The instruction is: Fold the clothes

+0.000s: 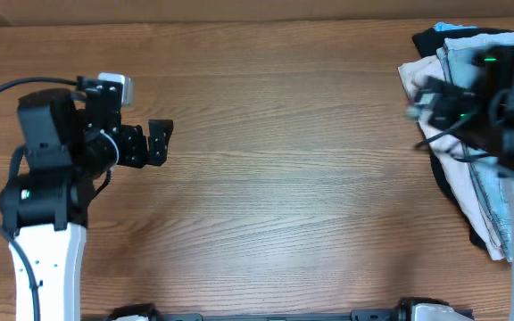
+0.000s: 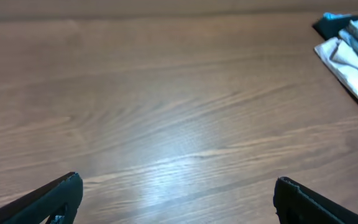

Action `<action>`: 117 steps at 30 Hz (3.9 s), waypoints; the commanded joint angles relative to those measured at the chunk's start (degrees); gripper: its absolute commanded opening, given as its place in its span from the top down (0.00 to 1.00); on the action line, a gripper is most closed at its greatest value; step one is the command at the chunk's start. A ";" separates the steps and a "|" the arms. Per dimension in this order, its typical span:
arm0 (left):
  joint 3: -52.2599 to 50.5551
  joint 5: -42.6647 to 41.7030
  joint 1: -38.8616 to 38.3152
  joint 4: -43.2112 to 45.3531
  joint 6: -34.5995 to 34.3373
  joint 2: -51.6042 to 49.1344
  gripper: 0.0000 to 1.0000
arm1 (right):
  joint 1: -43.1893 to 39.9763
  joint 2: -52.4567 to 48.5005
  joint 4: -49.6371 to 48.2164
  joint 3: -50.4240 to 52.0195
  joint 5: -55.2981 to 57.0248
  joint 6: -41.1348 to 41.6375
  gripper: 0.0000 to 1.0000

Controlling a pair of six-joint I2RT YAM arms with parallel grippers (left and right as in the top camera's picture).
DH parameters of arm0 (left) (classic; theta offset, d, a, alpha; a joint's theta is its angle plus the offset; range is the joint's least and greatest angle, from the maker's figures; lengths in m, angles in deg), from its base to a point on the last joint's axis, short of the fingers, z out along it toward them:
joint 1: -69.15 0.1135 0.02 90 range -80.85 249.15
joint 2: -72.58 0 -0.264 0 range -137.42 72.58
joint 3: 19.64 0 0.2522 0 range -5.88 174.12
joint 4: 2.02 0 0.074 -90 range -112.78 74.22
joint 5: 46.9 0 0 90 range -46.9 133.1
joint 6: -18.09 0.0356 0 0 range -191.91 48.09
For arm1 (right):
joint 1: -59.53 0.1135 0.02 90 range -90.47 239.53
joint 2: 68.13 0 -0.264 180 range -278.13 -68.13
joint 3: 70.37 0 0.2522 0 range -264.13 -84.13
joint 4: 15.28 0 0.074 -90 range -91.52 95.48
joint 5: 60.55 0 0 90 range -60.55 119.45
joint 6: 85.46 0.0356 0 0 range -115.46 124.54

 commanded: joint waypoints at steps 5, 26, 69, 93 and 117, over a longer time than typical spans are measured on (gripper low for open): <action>0.92 -2.54 -0.13 -0.09 0.90 -4.13 0.00 | -20.74 0.72 2.14 7.93 5.84 16.50 0.00; 0.90 -2.49 -0.17 1.66 0.94 -7.37 0.00 | -44.48 0.26 -19.61 38.93 -1.05 13.81 0.02; 0.92 -1.01 -0.17 8.74 0.90 -7.37 0.06 | -46.03 0.24 -25.11 41.31 -10.19 4.09 0.86; 5.77 -3.76 -0.17 13.68 -3.39 -6.71 0.18 | -29.77 0.59 -9.11 20.74 -2.10 -2.69 0.45; 5.77 -3.82 -0.17 12.85 -3.61 -10.45 0.09 | -29.42 -20.37 -13.88 20.74 0.94 -2.93 0.43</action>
